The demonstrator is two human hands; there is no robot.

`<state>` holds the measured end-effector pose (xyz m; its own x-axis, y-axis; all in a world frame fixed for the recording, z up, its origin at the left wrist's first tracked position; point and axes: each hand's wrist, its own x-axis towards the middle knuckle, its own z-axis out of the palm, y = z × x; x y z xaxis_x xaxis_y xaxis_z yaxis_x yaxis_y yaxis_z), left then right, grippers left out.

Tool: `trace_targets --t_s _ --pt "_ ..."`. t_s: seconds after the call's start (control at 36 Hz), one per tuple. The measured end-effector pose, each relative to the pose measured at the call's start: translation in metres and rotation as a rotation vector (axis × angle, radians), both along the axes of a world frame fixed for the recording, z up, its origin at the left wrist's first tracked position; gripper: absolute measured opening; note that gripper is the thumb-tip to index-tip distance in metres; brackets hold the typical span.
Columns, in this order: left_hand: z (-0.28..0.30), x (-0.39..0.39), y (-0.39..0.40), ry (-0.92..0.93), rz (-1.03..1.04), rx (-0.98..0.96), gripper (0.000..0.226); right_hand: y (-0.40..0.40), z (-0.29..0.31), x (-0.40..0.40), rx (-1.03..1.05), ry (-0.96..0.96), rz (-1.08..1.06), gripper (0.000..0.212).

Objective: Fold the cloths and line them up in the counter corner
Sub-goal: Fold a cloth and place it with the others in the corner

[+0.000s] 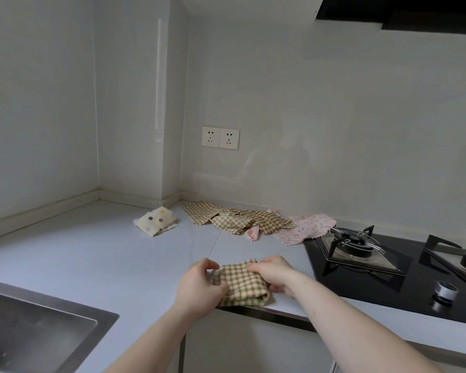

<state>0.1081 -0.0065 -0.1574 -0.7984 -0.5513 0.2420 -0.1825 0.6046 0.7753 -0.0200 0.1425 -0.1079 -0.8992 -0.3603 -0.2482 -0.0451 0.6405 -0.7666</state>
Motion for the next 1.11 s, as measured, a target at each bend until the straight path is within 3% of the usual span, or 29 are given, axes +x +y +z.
trace_targets --t_s 0.14,0.33,0.5,0.61,0.72,0.86,0.94,1.11 --pt "0.001 0.000 -0.002 0.002 0.002 -0.005 0.046 -0.001 0.004 -0.004 0.019 -0.054 -0.001 0.039" --pt "-0.001 -0.001 -0.003 0.002 -0.015 0.020 0.062 0.004 0.003 -0.015 -0.267 -0.244 0.040 0.028" --pt "-0.001 -0.003 -0.003 0.020 -0.028 0.079 0.070 0.006 -0.001 -0.015 -0.390 -0.187 0.059 0.031" --pt "0.002 -0.002 -0.002 0.058 -0.055 0.216 0.073 0.004 0.003 -0.012 -0.387 -0.112 0.137 0.039" --pt "0.008 -0.001 -0.003 0.126 -0.086 0.378 0.066 0.001 0.014 -0.002 -0.338 -0.074 0.254 0.041" --pt "0.006 0.000 -0.005 0.120 -0.093 0.369 0.042 0.001 0.017 0.001 -0.297 0.017 0.350 0.040" --pt "0.005 0.000 -0.005 0.185 -0.055 0.367 0.022 -0.001 0.013 0.000 -0.284 0.155 0.324 0.034" --pt "0.005 0.002 -0.002 0.263 0.022 0.323 0.018 -0.009 0.006 0.004 -0.256 0.412 0.200 0.027"
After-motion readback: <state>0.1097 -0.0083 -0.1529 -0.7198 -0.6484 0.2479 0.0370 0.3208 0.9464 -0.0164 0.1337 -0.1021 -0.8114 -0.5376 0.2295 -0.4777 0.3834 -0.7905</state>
